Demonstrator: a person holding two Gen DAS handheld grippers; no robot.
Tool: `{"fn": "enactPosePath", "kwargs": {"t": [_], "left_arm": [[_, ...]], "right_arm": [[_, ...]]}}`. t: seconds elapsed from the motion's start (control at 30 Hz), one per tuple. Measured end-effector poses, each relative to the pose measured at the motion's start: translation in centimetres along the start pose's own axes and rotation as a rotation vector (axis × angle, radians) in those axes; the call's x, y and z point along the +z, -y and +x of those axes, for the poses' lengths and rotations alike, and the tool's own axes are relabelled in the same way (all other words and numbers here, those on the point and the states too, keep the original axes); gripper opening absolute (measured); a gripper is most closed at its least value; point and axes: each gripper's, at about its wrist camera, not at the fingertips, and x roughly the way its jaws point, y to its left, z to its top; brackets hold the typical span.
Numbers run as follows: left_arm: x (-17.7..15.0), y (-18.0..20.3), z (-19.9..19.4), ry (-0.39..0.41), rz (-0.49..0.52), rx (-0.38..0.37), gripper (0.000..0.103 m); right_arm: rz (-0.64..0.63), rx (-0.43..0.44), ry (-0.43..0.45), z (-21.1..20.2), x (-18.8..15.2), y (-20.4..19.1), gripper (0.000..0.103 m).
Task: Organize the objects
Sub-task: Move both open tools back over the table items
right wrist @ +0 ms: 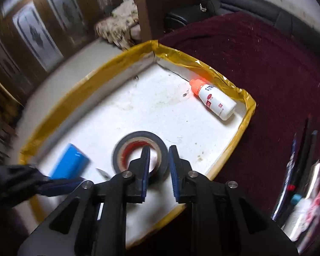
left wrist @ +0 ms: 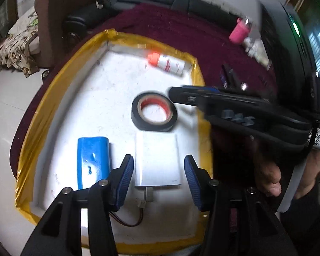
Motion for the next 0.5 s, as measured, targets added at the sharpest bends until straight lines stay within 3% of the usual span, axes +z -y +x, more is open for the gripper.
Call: {"fn": "enactPosePath", "kwargs": {"t": [0.07,0.2,0.3,0.43,0.5], "left_arm": [[-0.2,0.7,-1.4,0.069,-0.008,-0.006,0.064],[-0.2,4.1,-3.3,0.212,0.034,-0.019,0.073],[0.0,6.8,-3.4,0.268,0.073,-0.038,0.076],[0.5,11.3,-2.0,0.244,0.177,-0.048,0.076],[1.2,13.1,-0.3,0.165,0.201,-0.048,0.076]], "right_arm": [[0.064,0.033,0.069,-2.1,-0.7,1.1,0.019],[0.177,0.101,0.181,-6.6,-4.3,3.9,0.035],[0.227,0.112,0.233,-9.8,-7.7,5.5,0.036],[0.348,0.042,0.270,-12.8,-12.5,9.6,0.035],[0.406,-0.015,0.273,-13.9,-14.5,11.6,0.035]]}}
